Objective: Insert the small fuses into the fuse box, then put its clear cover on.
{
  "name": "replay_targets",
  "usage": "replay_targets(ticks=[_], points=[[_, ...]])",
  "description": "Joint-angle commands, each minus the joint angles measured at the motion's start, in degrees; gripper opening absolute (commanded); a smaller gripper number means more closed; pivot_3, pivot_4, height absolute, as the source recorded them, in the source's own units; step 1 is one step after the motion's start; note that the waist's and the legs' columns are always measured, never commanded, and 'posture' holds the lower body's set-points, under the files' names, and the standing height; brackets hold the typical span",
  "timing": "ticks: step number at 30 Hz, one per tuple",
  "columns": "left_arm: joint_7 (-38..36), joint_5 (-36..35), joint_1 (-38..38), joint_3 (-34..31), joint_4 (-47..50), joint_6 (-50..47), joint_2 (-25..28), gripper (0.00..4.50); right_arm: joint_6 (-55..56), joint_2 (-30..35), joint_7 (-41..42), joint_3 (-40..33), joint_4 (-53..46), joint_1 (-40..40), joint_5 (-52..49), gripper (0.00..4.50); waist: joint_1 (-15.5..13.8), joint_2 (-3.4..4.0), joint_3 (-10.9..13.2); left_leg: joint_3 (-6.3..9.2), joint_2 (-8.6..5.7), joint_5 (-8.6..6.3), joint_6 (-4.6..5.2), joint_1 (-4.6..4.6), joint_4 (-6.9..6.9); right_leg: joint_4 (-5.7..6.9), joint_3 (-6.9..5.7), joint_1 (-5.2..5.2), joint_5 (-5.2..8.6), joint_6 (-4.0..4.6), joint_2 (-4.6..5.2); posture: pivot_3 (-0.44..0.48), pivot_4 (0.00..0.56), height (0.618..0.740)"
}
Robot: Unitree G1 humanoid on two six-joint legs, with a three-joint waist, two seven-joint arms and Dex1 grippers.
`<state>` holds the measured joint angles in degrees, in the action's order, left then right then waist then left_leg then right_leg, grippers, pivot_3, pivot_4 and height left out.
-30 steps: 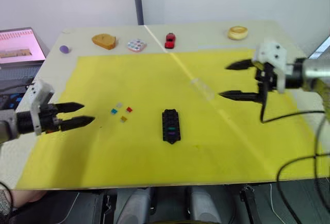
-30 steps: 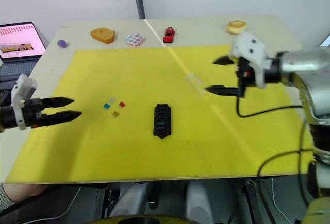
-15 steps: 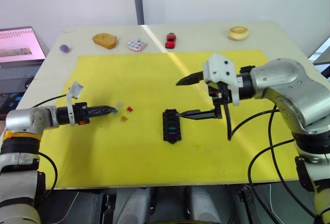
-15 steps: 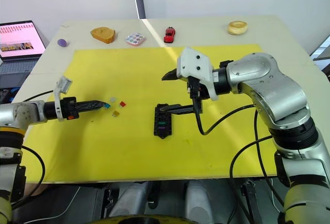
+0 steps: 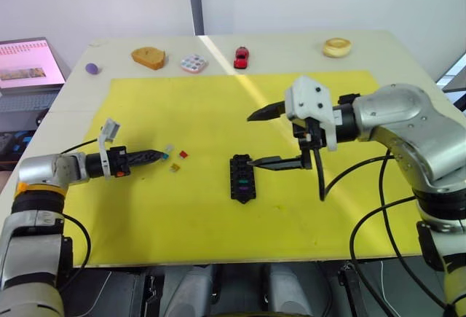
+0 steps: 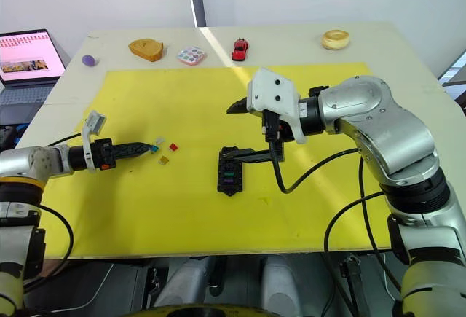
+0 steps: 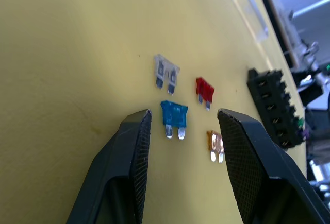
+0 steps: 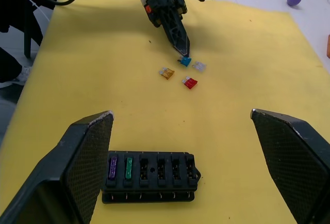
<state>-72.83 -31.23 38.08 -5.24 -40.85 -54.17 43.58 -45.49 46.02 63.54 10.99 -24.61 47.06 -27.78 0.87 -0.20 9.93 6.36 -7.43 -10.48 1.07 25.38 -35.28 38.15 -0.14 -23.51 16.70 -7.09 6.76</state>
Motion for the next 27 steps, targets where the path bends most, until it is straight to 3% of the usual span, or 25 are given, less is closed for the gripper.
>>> replay_targets(ticks=[1,16,25,27], points=[[0.5,-0.7,1.0,-2.9,-1.2,-1.5,0.9,2.17,0.3,0.2,-0.3,-0.4,-1.4,0.5,-0.1,4.5,0.0,0.0,0.0,0.0,0.0,0.0,0.0,0.0,0.0,0.0,0.0,0.0,0.0,0.0,0.0,0.0,0.15,0.74],[-1.3,2.9,-2.1,2.7,1.4,-0.4,-2.6,2.17,0.1,0.0,-1.2,0.4,-0.9,1.3,0.5,4.5,-0.2,0.01,0.0,0.0,-0.02,0.0,0.0,0.0,-0.02,0.0,0.0,0.04,0.0,0.0,0.02,0.0,0.15,0.74],[-0.5,4.7,-1.1,1.7,-1.2,0.5,-3.7,2.17,-0.2,0.3,-1.7,0.5,-1.3,1.0,0.7,4.5,-0.3,0.01,-0.1,0.01,-0.04,0.0,0.01,-0.03,-0.04,0.0,-0.01,0.07,0.0,0.0,0.04,0.0,0.15,0.74],[-0.6,4.7,-1.0,1.5,-1.3,0.3,-3.7,1.63,-0.1,0.2,-1.8,0.7,-1.0,1.1,0.8,4.5,-0.3,0.01,-0.1,0.02,-0.04,0.0,0.01,-0.03,-0.03,0.0,-0.01,0.08,0.0,0.0,0.04,0.0,0.15,0.74]])
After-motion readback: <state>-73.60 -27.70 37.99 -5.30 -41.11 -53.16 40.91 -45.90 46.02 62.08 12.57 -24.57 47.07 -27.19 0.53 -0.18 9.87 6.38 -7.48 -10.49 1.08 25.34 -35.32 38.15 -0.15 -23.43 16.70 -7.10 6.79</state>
